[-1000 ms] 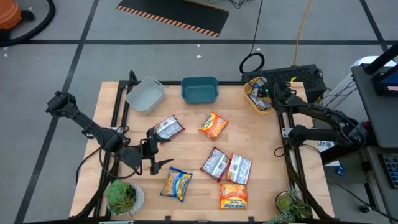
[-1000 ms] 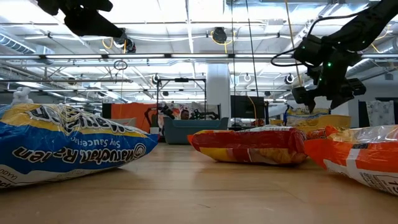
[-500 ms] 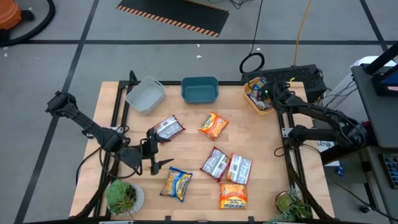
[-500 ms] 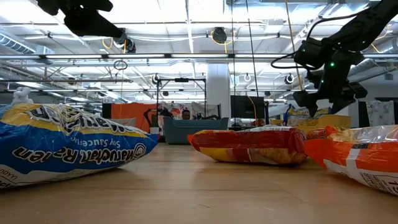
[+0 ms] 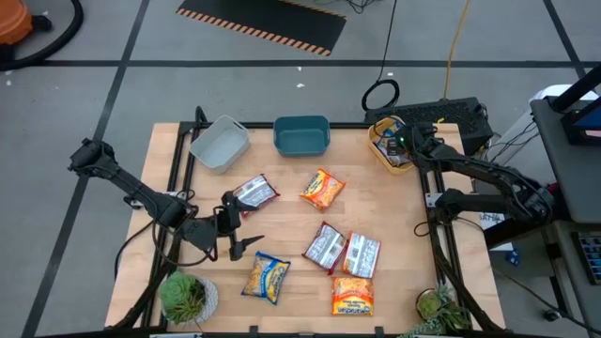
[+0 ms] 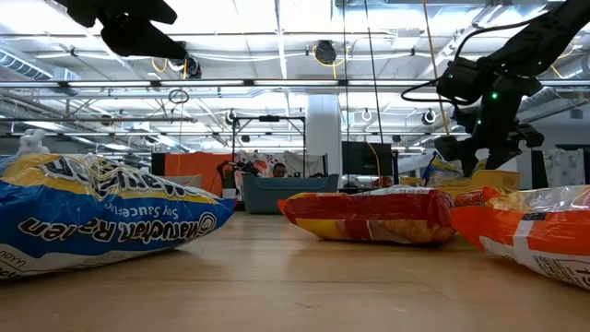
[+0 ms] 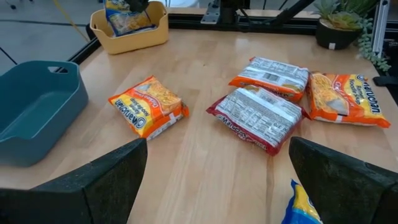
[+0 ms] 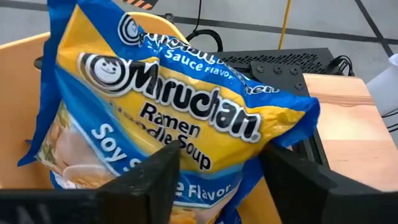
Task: Sort Maruchan noodles
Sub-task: Put the top blue noodle pack into the yellow bin
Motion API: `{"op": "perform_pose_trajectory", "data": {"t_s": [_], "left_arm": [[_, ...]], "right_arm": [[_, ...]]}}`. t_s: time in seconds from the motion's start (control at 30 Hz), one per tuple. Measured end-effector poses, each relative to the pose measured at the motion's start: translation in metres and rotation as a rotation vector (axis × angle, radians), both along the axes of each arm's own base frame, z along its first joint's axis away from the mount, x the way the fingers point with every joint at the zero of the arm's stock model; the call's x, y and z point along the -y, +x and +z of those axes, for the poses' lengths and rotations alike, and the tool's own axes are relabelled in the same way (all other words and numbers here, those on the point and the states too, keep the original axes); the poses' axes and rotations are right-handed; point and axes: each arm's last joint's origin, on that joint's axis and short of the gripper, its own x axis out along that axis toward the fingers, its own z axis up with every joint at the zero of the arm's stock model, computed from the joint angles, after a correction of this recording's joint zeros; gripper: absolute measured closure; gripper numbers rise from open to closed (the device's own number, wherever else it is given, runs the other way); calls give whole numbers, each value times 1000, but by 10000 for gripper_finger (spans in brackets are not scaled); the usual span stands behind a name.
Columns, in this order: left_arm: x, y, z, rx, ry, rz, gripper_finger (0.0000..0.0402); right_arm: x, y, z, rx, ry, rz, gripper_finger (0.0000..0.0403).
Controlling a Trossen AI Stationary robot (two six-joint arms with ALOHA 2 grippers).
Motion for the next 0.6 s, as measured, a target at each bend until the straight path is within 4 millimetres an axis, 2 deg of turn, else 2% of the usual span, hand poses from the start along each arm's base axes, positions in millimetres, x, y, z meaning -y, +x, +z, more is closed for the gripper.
{"op": "perform_pose_trajectory", "data": {"t_s": [0.23,0.6], "left_arm": [[0,0,0,0,-2,-1,7],[0,0,0,0,-12,-3,7]], "right_arm": [[-3,-2,5,25,-8,25,281],[-10,-6,25,88,-101,77,378]]}}
